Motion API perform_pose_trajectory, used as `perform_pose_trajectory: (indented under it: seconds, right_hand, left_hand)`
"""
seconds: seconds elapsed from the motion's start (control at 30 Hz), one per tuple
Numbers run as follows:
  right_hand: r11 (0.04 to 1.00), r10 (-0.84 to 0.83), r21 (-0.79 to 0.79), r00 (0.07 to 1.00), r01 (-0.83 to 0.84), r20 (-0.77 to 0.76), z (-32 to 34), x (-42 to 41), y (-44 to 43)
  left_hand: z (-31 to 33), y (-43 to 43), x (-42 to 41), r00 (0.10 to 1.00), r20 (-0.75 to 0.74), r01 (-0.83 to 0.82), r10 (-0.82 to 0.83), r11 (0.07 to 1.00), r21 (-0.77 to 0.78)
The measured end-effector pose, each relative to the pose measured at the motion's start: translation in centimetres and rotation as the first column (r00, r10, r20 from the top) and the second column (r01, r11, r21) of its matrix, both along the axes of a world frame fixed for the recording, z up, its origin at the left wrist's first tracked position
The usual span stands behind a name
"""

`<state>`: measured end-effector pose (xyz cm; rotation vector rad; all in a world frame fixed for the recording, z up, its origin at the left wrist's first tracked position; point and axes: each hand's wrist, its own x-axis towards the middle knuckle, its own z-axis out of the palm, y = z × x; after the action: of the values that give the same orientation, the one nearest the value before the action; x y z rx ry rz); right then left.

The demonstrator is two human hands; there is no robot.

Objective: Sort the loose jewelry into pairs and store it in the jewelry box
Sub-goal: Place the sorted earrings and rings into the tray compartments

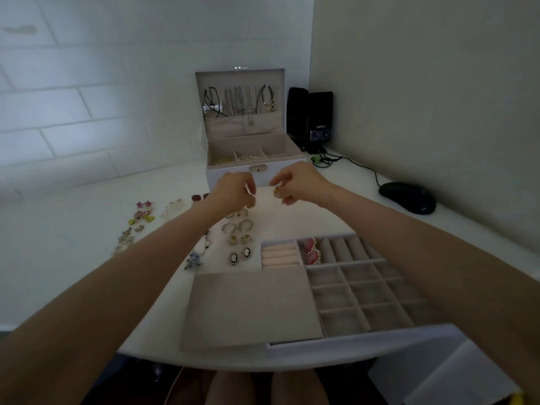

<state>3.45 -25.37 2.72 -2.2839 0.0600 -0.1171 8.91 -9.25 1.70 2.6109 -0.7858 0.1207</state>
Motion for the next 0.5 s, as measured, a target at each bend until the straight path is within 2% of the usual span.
perform_pose_trajectory:
  seconds: [0.1,0.2,0.27,0.37,0.5]
  right_hand:
    - [0.999,-0.023,0.033,1.000,0.024,-0.015,0.6,-2.5,-2.6]
    - [0.999,-0.033,-0.001,0.998,0.033,-0.054,1.0,-5.1,-5.0]
    - [0.995,-0.038,-0.096,0.996,0.030,-0.085,1.3,-6.7,-6.5]
    - [0.990,-0.033,-0.143,0.995,0.019,-0.099,1.8,-8.9,-8.6]
    - [0.980,-0.018,-0.201,0.989,-0.012,-0.148,2.4,-11.2,-10.6]
  left_hand:
    - [-0.1,-1.5,-0.4,0.998,-0.048,0.029,-0.031,0.999,-0.038]
    - [0.2,-3.6,-2.0,0.978,-0.147,0.130,-0.150,0.982,-0.140]
    - [0.6,-5.1,-3.6,0.931,-0.275,0.175,-0.242,0.953,-0.247]
    - [0.9,-7.1,-5.9,0.831,-0.434,0.172,-0.348,0.903,-0.395]
    - [1.0,-9.0,-8.1,0.718,-0.528,0.175,-0.454,0.852,-0.494]
